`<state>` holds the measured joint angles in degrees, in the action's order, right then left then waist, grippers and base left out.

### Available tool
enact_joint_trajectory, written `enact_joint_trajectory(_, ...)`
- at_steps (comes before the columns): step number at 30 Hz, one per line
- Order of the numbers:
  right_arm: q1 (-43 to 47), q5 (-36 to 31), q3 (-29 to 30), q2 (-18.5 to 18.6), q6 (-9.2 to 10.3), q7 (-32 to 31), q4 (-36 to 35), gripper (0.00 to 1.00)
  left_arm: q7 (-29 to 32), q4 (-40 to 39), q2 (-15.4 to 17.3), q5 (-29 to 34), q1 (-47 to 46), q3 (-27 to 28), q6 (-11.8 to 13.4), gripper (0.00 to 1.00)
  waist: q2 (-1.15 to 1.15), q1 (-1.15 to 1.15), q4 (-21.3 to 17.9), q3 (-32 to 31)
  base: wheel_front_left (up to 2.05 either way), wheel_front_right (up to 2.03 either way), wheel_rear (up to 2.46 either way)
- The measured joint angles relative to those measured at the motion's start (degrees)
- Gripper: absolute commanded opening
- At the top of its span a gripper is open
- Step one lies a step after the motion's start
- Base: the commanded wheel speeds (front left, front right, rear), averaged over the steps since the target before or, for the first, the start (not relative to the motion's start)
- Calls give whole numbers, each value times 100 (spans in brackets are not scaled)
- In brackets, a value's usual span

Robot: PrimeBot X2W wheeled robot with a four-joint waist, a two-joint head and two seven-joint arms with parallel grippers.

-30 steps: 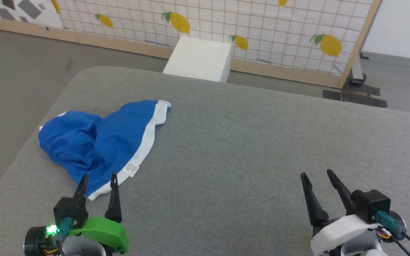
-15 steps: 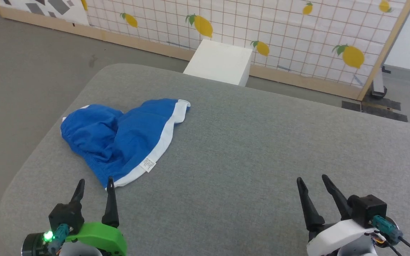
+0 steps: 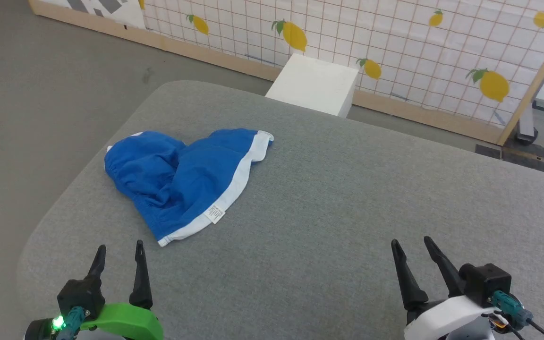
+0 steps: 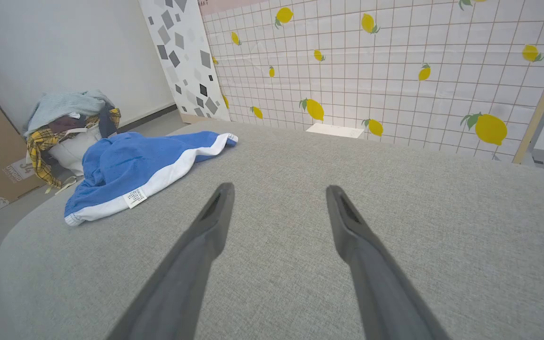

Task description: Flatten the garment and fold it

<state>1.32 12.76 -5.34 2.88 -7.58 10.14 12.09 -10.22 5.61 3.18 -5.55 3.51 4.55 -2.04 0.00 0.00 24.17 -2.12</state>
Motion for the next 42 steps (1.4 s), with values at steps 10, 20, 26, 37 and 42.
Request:
enact_joint_trajectory(10, 24, -26, 2, -1, 0, 108, 45, 100, -109, 15, 0, -20, 68, 37, 0, 100, 0, 0, 230, -43, 0, 0, 0)
enact_joint_trajectory(20, 25, -144, 1, -1, 0, 237, 59, 100, -240, 42, 0, -49, 119, 71, 0, 100, 0, 0, 410, -44, 0, 0, 0)
enact_joint_trajectory(26, 25, -66, -1, -2, 0, 304, 144, 100, -304, 118, -1, -94, 118, 94, -44, 100, 0, 0, 500, 6, 0, 0, 0)
enact_joint_trajectory(37, -118, -59, -52, -3, 0, 431, 376, 100, -336, 604, 121, -441, -687, 141, -323, 100, 0, 0, 515, 227, 0, 0, 0)
enact_joint_trajectory(42, -303, -241, -64, -5, 0, 452, 404, 100, 622, 1471, 254, -1105, -1796, 44, -455, 100, 0, 0, 384, 405, 0, 0, 0)
